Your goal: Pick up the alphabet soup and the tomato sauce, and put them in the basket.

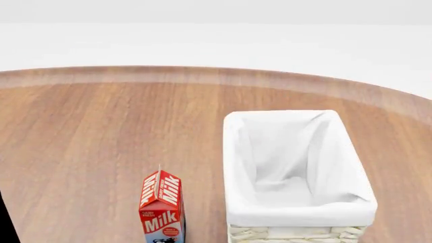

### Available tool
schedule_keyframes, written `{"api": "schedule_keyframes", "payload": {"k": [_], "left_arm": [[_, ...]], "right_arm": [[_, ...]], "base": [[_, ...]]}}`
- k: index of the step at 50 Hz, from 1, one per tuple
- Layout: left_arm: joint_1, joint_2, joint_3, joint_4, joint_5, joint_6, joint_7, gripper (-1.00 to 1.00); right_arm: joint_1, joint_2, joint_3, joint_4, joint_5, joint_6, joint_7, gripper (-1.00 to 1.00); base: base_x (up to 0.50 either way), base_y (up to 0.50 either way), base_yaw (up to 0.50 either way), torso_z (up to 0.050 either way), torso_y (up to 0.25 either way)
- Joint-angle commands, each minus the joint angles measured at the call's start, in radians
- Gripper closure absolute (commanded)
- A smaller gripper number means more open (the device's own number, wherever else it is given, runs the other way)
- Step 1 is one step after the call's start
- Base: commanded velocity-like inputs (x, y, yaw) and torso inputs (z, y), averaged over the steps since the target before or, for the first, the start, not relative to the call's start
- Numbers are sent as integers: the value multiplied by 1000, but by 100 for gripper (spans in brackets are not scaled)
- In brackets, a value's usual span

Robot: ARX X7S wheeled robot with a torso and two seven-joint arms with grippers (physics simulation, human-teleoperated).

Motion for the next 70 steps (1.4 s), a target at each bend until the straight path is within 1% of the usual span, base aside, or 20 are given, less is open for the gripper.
{"api": "schedule_keyframes", "payload": {"k": [1,19,22,26,32,44,56,59,60,70], "left_arm": [[0,-19,12,0,-8,7,-23,-100],[-12,-40,24,-4,-24,5,-47,-100],[-16,-42,31,-6,-24,4,-51,-100],[-19,-45,36,-9,-26,7,-54,-100],[-18,-53,38,-8,-30,9,-62,-100],[-10,-66,45,-12,-32,22,-75,-100],[-5,-77,53,-27,-36,42,-90,-100],[-7,-79,55,-28,-38,43,-93,-100],[-8,-81,56,-27,-39,42,-94,-100],[-8,-89,64,-32,-40,49,-105,-100]], "right_arm": [[-42,0,-20,29,-11,-4,-18,-100],[-22,-9,-44,34,31,40,13,-100],[-11,-15,-61,33,24,77,26,-100],[-21,-14,-65,40,16,76,13,-100],[-28,-30,-93,54,-32,117,1,-100],[-68,-52,-123,92,-118,124,-41,-100],[-126,-82,-148,186,-229,83,-146,-100],[-122,-74,-141,189,-215,79,-149,-100],[-131,-80,-146,204,-238,73,-161,-100],[-143,-82,-147,233,-260,53,-194,-100]], "base": [[0,0,0,0,0],[0,0,0,0,0],[0,0,0,0,0],[0,0,0,0,0],[0,0,0,0,0],[0,0,0,0,0],[0,0,0,0,0],[0,0,0,0,0],[0,0,0,0,0],[0,0,0,0,0]]}}
